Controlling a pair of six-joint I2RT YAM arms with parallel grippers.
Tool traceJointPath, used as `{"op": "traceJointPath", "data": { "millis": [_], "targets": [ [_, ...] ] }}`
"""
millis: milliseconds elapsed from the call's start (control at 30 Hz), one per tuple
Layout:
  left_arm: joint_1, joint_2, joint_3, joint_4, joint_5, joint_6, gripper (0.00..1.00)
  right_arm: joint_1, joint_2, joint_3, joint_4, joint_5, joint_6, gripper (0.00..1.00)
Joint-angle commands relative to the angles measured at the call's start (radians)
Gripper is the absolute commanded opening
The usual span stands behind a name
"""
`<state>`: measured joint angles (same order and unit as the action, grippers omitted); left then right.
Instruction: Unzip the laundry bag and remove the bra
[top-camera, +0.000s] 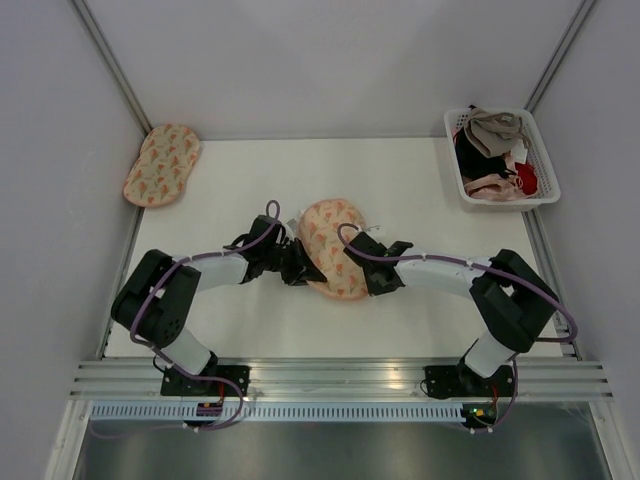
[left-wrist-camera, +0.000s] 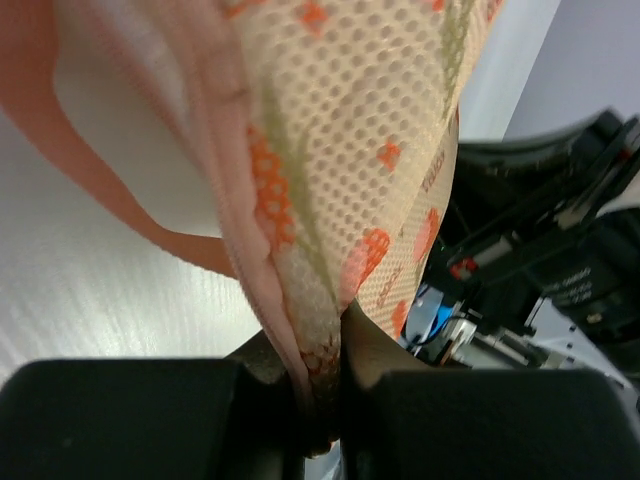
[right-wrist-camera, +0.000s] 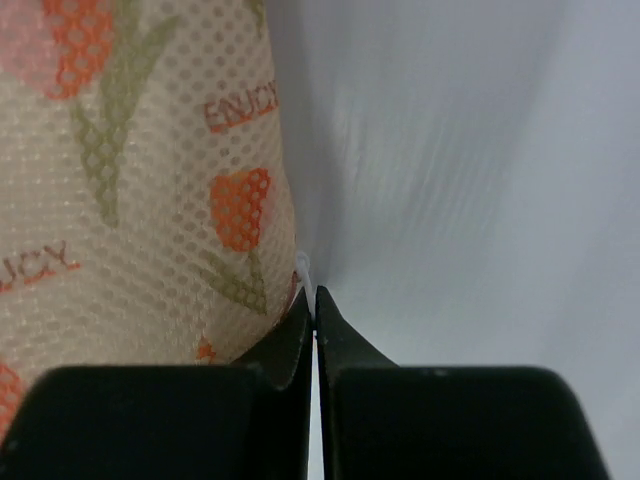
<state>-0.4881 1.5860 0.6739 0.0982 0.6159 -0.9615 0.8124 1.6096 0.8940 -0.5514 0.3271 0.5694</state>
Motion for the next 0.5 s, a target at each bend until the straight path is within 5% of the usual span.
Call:
{"op": "traceJointPath", "data": {
  "millis": [0,267,333,367,400,467],
  "targets": [
    [-0.029,0.045,0.065,-0.086,0.203,0.216,0.02,-0.033,0.068,0.098,-0.024,0.153,-0.065,0.0],
    [-0.061,0.062,0.076,-0.119,0.242,0.267,0.05,-0.082,0.122,0.16,-0.034,0.268,-0.086,0.01],
    [-0.061,0.054,0.081,-0.162,0.207,0.27,0.23,-0.087,0.109,0.163,-0.061,0.274,-0.086,0.11],
    [-0.061,0.046,0.081,-0.178,0.152,0.27,0.48,-0.087,0.08,0.157,-0.062,0.271,-0.091,0.24],
    [-0.061,0.033,0.081,-0.193,0.118,0.267,0.61,-0.087,0.058,0.14,-0.073,0.262,-0.094,0.48],
    [-0.061,-0.03,0.067,-0.228,0.037,0.257,0.99,-0.087,-0.018,0.12,-0.09,0.248,-0.101,0.59]
  ]
}}
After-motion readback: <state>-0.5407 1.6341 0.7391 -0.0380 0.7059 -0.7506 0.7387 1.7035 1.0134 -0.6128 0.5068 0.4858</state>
